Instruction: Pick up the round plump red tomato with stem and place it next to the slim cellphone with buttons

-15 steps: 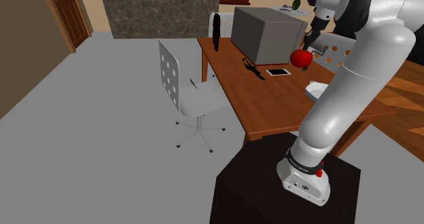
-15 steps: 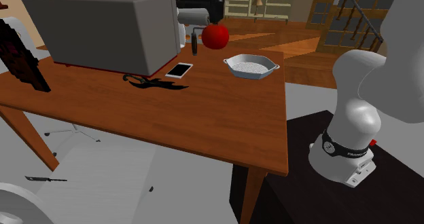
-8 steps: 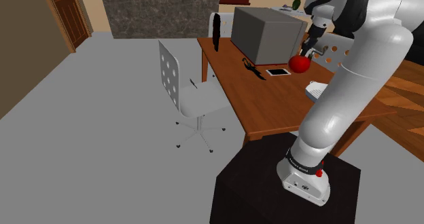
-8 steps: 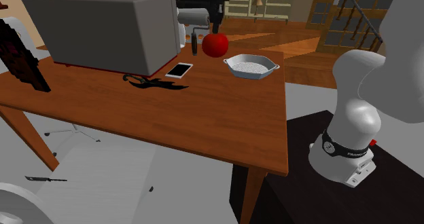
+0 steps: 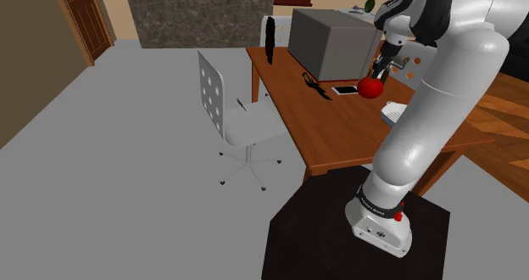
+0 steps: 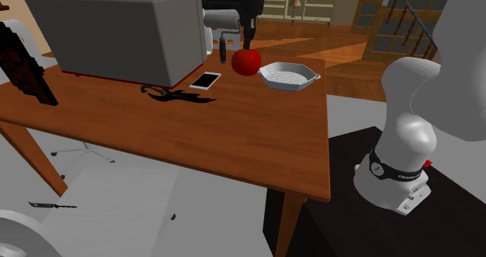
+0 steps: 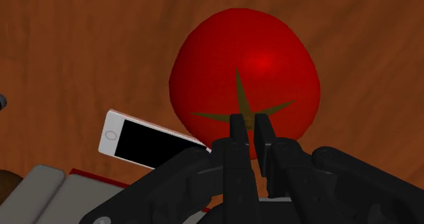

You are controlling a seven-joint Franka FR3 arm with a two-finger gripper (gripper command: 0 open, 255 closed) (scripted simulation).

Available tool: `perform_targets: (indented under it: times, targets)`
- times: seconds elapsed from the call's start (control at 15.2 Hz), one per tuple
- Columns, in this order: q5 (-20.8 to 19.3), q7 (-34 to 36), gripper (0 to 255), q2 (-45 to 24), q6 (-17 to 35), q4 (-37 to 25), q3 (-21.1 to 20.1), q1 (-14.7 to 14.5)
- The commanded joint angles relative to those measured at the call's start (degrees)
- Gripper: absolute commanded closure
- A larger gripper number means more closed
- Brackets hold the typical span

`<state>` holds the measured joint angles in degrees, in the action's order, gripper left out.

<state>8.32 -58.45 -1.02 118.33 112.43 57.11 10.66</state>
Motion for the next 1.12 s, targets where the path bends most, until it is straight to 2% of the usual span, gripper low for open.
perform_targets:
  times: [0.0,0.73,1.06]
  targets:
    - [0.8,-0.6,255,-0.6,1.4,1.1,0.0,0.1]
    - [7.2,-5.6,255,-6.0,8.8,6.2,-0.6,1.4]
    - [7.2,-5.6,255,-5.9,8.8,6.2,-0.6,1.4]
